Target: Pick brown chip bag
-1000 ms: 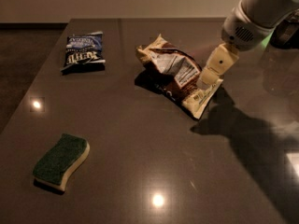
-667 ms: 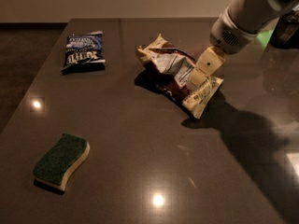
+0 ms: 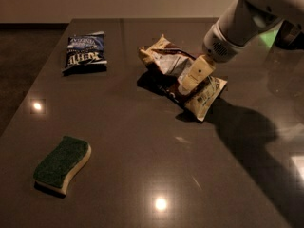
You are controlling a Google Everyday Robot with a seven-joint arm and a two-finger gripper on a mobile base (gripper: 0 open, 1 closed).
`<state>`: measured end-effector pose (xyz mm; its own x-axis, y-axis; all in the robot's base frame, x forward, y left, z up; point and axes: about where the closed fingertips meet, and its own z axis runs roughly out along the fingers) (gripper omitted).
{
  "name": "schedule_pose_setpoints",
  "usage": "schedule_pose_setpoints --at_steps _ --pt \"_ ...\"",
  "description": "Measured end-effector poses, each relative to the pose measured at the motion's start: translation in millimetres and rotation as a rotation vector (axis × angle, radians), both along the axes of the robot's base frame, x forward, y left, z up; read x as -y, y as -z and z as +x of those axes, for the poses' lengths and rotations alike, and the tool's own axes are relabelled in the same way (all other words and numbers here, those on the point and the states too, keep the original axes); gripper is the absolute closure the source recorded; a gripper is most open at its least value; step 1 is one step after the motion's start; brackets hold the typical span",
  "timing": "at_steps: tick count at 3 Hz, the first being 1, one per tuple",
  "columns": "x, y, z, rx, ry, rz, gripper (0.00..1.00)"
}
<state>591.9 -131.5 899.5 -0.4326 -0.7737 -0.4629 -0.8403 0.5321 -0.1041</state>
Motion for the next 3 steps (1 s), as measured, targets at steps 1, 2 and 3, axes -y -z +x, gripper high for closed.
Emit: schedule_pose_setpoints --at_steps 1,2,3 --pt "-3 9 7 0.004 -0.011 0.012 0.0" --pt "-7 17 10 0.0 -0.028 0.014 0.16" --pt "-10 21 10 -0.007 -0.048 0.021 0.48"
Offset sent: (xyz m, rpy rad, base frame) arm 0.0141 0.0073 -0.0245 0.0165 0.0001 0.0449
